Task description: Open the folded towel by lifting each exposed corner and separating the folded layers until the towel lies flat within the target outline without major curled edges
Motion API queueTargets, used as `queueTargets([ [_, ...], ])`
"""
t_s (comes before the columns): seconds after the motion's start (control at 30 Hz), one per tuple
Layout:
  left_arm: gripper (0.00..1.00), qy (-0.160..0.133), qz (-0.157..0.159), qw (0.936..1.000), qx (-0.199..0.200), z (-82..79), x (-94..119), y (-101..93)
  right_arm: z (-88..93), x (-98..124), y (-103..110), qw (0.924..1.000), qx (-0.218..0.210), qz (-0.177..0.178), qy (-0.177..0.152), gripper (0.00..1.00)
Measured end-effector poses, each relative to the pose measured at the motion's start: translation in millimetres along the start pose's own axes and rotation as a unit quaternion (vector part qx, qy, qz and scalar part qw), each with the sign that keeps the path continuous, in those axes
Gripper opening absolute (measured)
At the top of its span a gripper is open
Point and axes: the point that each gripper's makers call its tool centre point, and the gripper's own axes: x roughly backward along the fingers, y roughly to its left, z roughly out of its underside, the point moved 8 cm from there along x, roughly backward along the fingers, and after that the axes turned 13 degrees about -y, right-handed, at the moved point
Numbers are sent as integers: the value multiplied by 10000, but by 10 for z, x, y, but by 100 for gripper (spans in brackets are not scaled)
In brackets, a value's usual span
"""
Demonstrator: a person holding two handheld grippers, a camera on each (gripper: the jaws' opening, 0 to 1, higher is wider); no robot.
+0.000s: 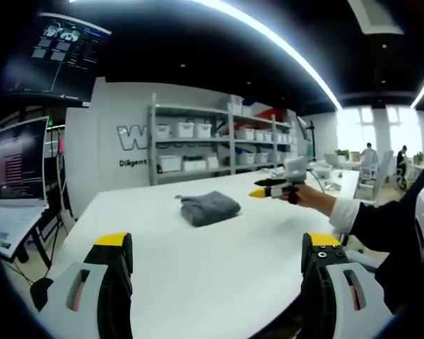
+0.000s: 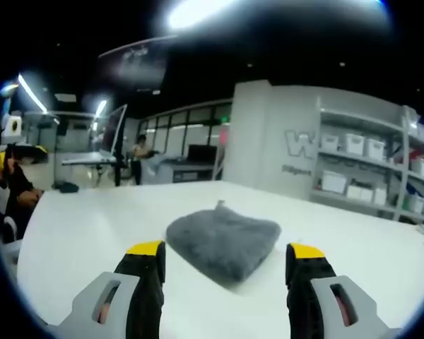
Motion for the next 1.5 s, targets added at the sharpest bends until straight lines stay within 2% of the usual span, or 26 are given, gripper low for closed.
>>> queueTargets([
  [0.23, 98, -11, 63, 10000, 18, -2, -1, -14, 31, -84, -37, 9999, 15, 98, -58, 68],
  [0.63, 97, -81, -26, 10000, 15, -30, 37, 37, 132, -232, -79, 9995, 151, 264, -18, 68],
  [0.8, 97, -45, -65, 9999, -84, -12, 34, 54, 168, -275, -67, 9995, -29, 267, -149, 67],
  [1.03, 97, -125, -33, 9998, 170, 34, 21, 107, 371, -359, -49, 9996, -115, 245, 25, 66],
  [1.5, 97, -245, 260, 9985, 423, 61, -28, 9, 544, -377, -143, 9988, -253, 373, 194, 64],
])
